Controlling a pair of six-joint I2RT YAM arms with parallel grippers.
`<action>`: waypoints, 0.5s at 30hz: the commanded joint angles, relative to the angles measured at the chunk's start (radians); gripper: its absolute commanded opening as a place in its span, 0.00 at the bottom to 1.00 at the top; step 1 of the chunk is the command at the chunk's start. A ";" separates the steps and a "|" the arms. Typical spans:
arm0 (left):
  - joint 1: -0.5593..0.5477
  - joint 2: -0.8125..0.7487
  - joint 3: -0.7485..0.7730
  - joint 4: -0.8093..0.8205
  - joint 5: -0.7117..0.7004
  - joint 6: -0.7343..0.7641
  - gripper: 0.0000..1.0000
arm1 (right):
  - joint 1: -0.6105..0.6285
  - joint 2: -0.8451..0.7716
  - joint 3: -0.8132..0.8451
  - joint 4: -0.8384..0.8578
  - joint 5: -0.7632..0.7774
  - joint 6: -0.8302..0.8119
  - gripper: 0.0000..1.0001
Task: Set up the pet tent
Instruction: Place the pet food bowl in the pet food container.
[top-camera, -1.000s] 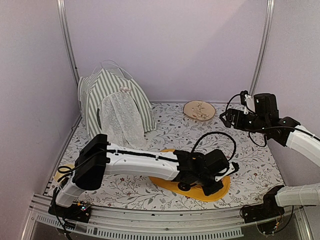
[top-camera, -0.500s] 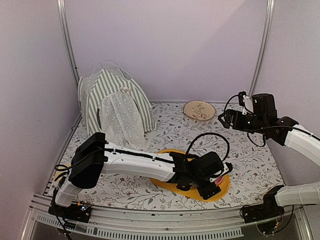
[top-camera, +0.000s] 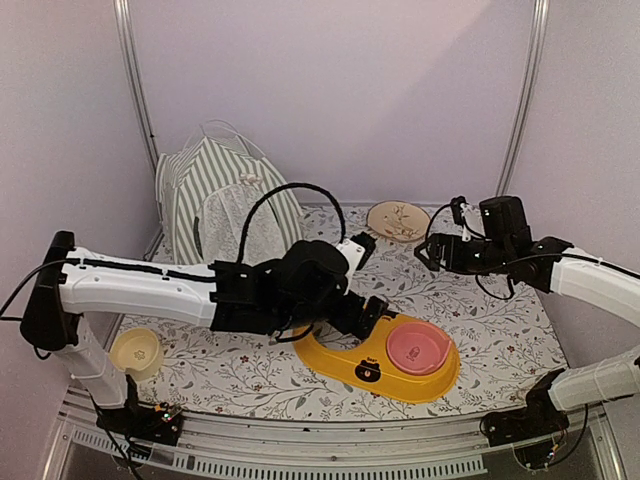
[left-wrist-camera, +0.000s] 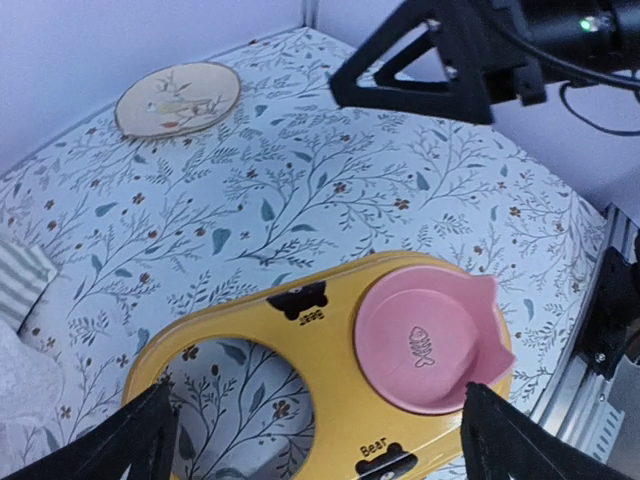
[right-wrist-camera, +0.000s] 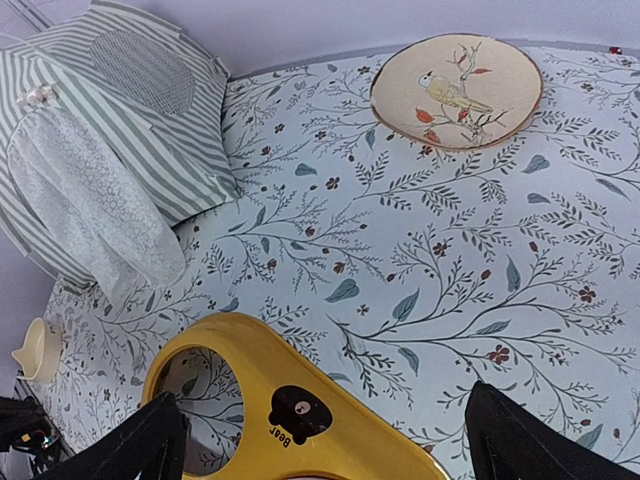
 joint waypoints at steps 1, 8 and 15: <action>0.062 -0.107 -0.168 0.008 -0.117 -0.211 1.00 | 0.079 0.063 0.000 0.060 -0.008 0.019 0.99; 0.142 -0.314 -0.427 0.012 -0.181 -0.484 0.99 | 0.145 0.142 0.040 0.081 -0.003 0.027 0.99; 0.205 -0.481 -0.586 -0.086 -0.250 -0.697 0.99 | 0.155 0.156 0.058 0.087 -0.002 0.027 0.99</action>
